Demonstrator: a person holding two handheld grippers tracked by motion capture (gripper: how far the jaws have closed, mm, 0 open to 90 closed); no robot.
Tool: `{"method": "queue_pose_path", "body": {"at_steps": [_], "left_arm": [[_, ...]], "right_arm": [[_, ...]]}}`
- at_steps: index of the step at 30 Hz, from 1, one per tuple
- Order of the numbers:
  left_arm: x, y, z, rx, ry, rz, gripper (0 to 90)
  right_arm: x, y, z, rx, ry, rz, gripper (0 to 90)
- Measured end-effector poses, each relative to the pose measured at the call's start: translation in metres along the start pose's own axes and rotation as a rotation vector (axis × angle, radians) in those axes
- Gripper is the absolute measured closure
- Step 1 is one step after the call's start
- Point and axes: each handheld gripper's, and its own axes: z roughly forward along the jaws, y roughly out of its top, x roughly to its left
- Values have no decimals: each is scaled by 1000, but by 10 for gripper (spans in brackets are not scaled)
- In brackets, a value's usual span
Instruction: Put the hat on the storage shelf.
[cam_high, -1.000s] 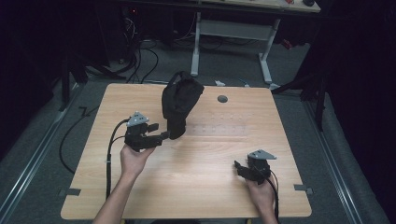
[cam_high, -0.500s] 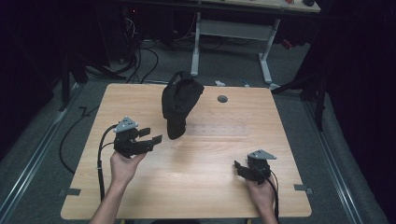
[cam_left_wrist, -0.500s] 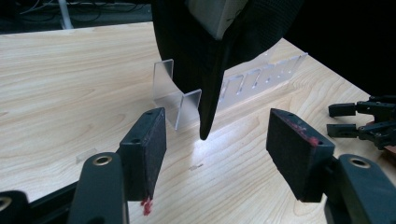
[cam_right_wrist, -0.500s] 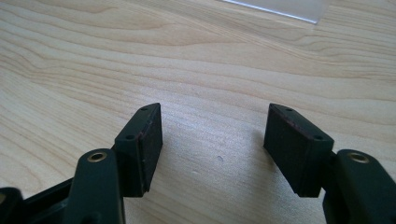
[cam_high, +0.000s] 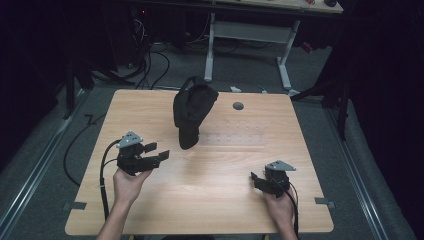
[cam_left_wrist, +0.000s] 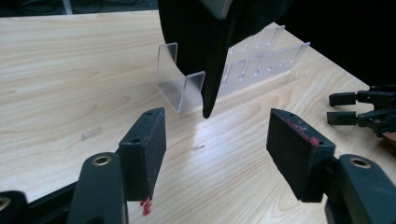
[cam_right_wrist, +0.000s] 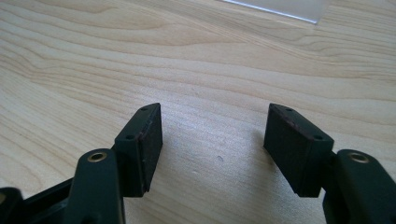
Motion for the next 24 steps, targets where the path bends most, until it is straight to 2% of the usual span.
{"method": "queue_pose_path", "body": {"at_steps": [18,24], "left_arm": [[6,-36,1,37,8,-50,371],[6,-43,3,48,16,-52,369]], "right_arm": [[0,0,0,0,-1,-2,373],[0,0,0,0,0,-1,373]]}}
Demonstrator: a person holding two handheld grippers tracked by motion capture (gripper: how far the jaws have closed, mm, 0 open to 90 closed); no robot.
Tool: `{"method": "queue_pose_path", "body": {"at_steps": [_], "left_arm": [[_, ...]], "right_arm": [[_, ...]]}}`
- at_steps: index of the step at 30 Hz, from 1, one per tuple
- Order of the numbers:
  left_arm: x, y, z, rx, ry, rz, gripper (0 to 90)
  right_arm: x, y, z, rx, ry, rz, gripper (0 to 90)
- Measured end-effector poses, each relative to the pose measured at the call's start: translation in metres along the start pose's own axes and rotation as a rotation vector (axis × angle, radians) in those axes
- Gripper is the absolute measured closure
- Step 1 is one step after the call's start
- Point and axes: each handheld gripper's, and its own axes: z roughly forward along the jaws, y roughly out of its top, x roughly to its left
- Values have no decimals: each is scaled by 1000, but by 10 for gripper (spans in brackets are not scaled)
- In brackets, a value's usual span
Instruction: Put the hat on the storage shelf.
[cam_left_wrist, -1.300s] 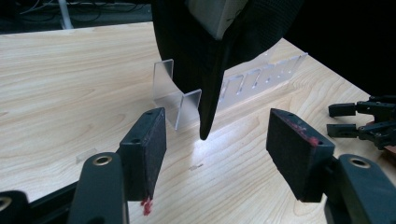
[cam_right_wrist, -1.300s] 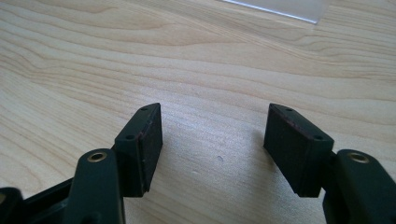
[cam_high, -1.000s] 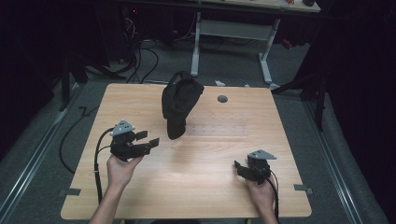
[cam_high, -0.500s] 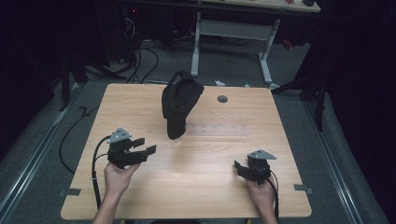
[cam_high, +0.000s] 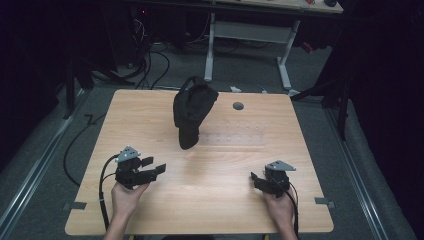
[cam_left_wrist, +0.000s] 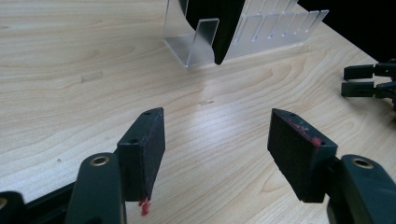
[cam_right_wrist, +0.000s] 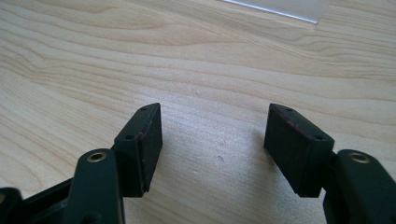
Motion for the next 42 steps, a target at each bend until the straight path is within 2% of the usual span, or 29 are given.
{"method": "queue_pose_path", "body": {"at_steps": [15,22,29,33,38,39,40,42], "left_arm": [[-1,-17,10,42,35,19,363],[-1,-28,19,88,77,43,362],[0,-37,28,113,118,64,357],[0,-39,31,118,140,85,351],[-1,-44,39,138,196,124,343],[-1,-44,39,138,196,124,341],[-1,-46,41,147,208,137,341],[-2,-48,43,134,227,163,326]], "right_arm": [[0,0,0,0,-1,-1,373],[0,0,0,1,-2,-1,373],[0,0,0,0,0,1,372],[0,0,0,0,0,0,372],[0,0,0,0,0,-1,371],[0,0,0,0,-1,-2,371],[0,0,0,0,-1,-2,371],[0,0,0,0,-1,-2,371]]}}
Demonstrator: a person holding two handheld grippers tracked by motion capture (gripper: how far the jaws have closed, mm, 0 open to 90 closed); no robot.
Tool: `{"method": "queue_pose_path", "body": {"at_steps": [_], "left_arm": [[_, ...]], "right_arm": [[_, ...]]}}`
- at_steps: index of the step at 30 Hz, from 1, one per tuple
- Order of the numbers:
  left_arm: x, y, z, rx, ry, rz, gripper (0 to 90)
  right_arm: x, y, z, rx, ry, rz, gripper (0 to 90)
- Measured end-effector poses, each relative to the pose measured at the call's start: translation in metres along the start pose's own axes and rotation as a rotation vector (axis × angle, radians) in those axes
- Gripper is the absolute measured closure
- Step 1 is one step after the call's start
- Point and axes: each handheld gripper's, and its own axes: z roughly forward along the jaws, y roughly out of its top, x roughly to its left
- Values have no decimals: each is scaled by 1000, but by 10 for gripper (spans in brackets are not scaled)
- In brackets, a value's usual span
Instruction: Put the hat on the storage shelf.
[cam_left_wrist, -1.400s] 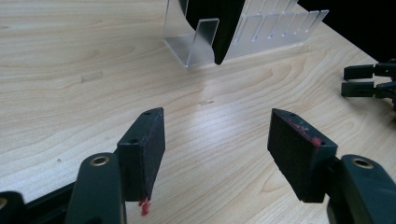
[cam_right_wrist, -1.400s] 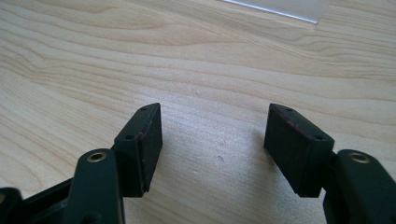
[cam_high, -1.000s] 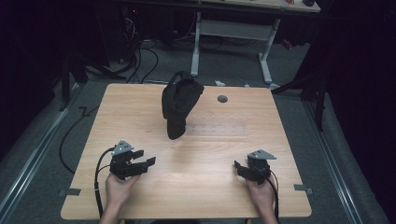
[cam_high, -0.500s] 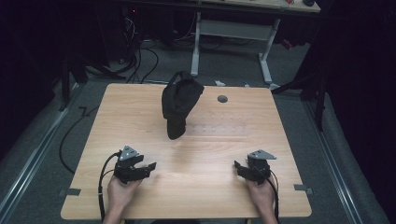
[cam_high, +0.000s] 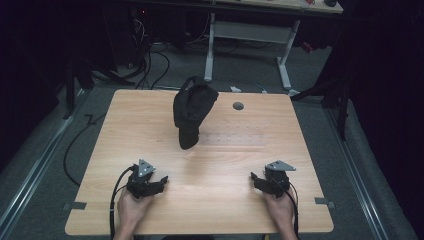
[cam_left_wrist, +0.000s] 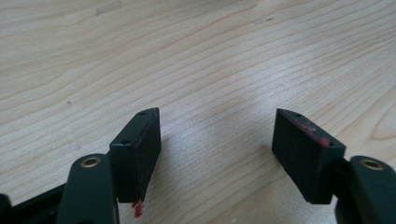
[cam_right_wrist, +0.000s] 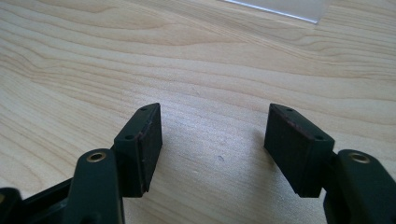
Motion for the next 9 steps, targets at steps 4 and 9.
{"method": "queue_pose_path", "body": {"at_steps": [4,9], "left_arm": [[0,0,0,-2,6,-7,318],[0,0,0,1,2,-9,295]], "right_arm": [[0,0,0,0,0,0,371],[0,0,0,0,0,0,371]]}}
